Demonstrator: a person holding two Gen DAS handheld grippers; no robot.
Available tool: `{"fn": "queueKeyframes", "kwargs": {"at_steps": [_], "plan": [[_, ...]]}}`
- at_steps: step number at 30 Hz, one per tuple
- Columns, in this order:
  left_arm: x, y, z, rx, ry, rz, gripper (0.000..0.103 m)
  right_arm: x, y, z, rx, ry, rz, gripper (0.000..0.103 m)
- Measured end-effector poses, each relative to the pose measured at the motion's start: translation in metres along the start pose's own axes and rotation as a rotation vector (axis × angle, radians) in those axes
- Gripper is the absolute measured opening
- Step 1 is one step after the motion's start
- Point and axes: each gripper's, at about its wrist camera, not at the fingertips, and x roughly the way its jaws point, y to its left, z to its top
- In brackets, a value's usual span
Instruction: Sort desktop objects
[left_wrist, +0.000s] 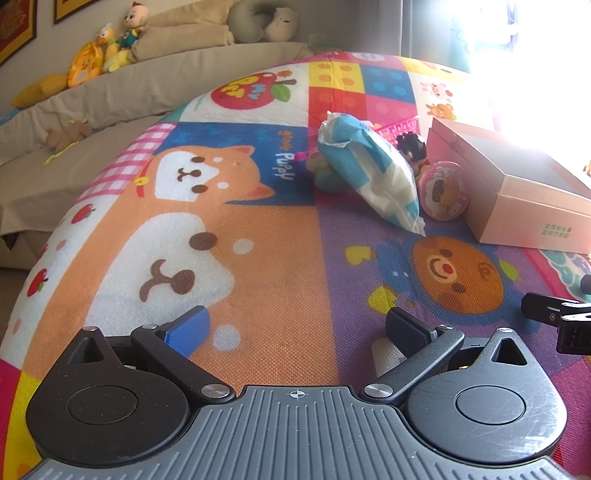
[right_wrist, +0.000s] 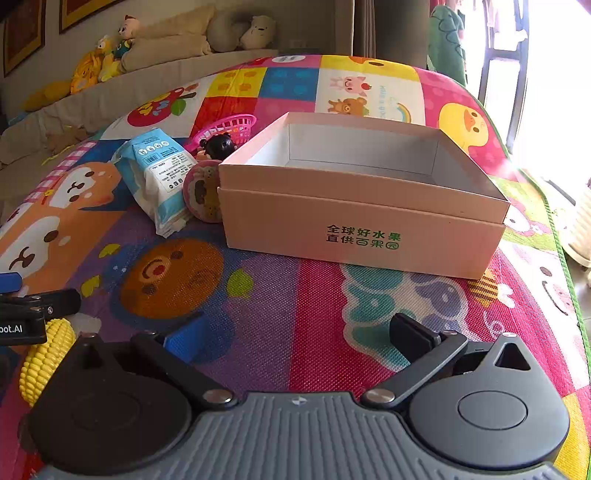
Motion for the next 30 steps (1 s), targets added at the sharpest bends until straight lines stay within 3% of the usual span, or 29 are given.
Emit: {"fn": "queueKeyframes", "kwargs": {"at_steps": [26, 30], "plan": [[0.003, 0.001, 0.005, 0.017, 0.037, -0.022, 0.103, -0.003, 0.002, 0.002, 0.023, 0.035, -0.008, 0.103], [-0.011, 0.013, 0.009, -0.003, -0.016, -0.128, 0.103, -0.003, 0.003, 0.002, 0.019, 0.038, -0.014, 0.103]]}}
